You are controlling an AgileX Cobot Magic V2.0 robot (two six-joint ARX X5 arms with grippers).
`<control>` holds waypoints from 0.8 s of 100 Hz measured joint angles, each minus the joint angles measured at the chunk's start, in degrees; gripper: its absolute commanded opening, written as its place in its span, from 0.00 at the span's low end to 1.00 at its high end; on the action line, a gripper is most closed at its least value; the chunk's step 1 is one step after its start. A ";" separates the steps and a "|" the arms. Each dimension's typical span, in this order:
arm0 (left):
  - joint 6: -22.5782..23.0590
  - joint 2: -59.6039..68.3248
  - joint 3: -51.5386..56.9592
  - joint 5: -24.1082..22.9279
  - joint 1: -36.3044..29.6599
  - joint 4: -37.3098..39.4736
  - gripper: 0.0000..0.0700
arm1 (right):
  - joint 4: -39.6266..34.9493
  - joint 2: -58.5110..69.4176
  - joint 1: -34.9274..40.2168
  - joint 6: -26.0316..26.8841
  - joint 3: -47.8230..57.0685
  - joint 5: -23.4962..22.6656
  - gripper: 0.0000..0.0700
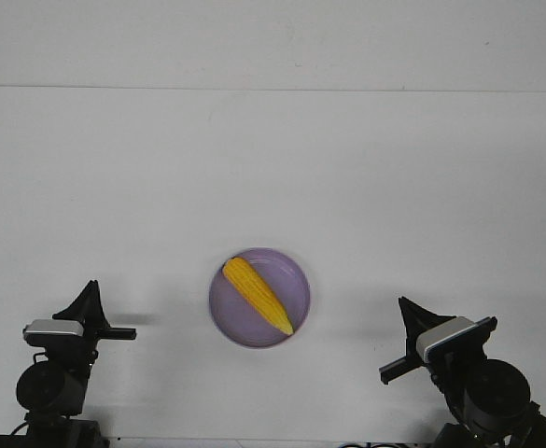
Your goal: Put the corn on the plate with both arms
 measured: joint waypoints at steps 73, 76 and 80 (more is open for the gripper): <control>-0.98 -4.68 -5.14 -2.56 1.20 -2.93 0.02 | 0.00 0.00 0.00 0.02 0.00 -0.02 0.02; -0.98 -4.68 -5.14 -2.56 1.20 -2.93 0.02 | 0.02 0.00 0.00 0.02 0.00 -0.02 0.02; -0.98 -4.68 -5.14 -2.56 1.20 -2.93 0.02 | 0.00 0.00 0.00 0.00 0.00 -0.02 0.02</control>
